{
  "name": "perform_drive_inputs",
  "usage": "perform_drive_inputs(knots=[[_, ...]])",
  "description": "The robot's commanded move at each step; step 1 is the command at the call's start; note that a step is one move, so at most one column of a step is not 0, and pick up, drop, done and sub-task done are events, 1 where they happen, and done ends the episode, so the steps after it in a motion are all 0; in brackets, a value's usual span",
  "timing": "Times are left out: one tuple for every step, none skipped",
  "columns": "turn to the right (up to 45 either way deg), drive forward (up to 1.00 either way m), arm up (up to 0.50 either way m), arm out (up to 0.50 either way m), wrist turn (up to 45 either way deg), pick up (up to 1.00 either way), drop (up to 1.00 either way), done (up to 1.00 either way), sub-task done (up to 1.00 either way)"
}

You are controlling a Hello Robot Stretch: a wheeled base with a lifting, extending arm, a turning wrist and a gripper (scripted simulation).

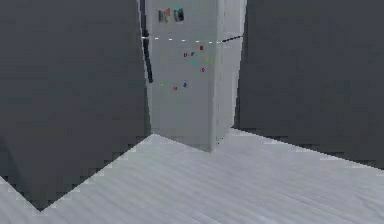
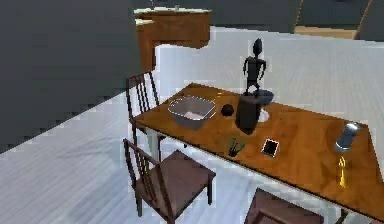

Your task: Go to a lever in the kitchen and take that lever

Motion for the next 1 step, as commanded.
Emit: perform_drive_inputs(knots=[[-45.0, 0.0, 0.0, 0.0, 0.0, 0.0, 0.0, 0.0, 0.0]])
